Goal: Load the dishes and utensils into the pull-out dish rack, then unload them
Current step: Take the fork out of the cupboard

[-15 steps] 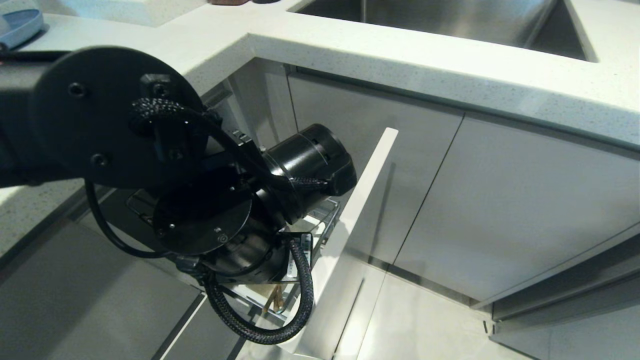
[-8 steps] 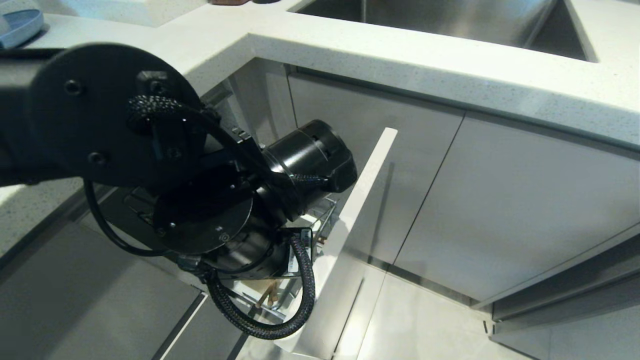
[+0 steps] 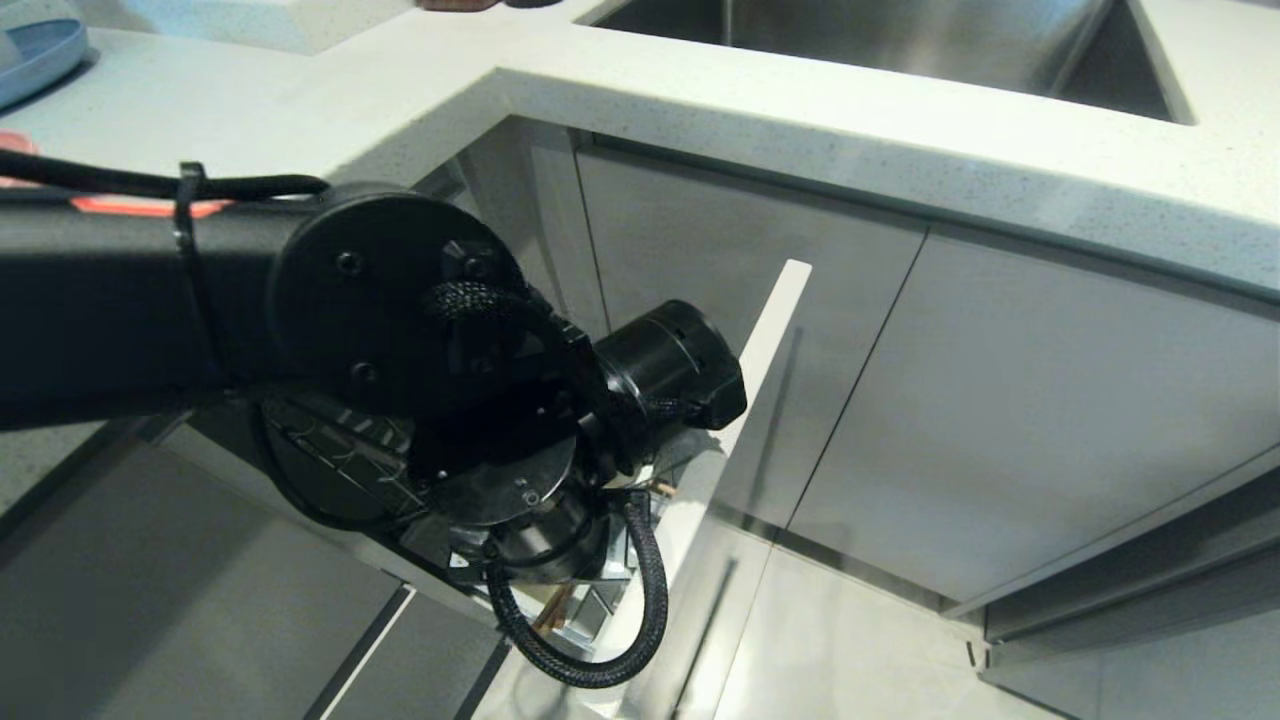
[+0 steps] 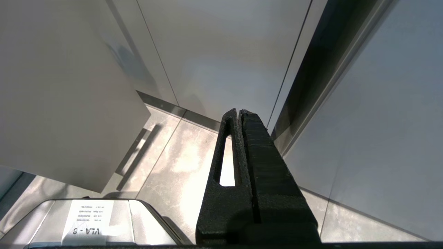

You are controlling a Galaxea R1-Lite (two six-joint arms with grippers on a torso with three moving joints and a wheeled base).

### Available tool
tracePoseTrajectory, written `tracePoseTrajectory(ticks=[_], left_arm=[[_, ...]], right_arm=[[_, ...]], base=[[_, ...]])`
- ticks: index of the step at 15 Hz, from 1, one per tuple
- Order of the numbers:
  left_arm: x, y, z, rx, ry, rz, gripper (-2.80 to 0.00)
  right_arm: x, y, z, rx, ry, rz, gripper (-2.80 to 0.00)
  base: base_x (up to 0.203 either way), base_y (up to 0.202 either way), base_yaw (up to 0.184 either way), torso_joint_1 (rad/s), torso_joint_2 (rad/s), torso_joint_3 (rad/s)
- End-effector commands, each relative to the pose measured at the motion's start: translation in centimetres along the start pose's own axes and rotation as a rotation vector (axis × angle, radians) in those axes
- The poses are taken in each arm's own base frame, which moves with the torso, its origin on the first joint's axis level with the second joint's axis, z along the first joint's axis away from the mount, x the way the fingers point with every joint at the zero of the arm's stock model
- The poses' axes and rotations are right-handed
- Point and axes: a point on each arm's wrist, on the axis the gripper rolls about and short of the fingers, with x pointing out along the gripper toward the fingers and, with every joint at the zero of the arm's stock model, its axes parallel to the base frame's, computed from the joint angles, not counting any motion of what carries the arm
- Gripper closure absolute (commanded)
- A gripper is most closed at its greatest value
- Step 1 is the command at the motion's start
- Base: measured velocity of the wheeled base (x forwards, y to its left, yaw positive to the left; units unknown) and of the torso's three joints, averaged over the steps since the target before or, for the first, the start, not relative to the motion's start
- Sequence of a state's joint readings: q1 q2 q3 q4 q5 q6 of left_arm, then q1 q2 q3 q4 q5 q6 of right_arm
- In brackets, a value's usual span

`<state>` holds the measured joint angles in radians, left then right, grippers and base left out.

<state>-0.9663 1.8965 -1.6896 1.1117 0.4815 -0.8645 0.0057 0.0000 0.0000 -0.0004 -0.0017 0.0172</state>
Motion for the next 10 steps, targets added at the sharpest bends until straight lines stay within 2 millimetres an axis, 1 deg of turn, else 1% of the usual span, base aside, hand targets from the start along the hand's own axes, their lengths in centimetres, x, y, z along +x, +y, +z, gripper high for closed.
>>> tracePoseTrajectory(ticks=[1, 5, 10], left_arm=[[1.1, -0.5, -0.1, 0.009, 0.019, 0.031, 0.00], [0.5, -0.1, 0.0, 0.003, 0.010, 0.023, 0.00], [-2.1, 1.6, 0.3, -0.039, -0.046, -0.032, 0.00]], right_arm=[[0.0, 0.0, 0.0, 0.000, 0.001, 0.000, 0.00], [0.0, 0.0, 0.0, 0.001, 0.002, 0.000, 0.00], [0.0, 0.0, 0.0, 0.000, 0.002, 0.000, 0.00]], base=[[0.000, 0.000, 0.000, 0.000, 0.00, 0.000], [0.000, 0.000, 0.000, 0.000, 0.00, 0.000], [0.000, 0.000, 0.000, 0.000, 0.00, 0.000]])
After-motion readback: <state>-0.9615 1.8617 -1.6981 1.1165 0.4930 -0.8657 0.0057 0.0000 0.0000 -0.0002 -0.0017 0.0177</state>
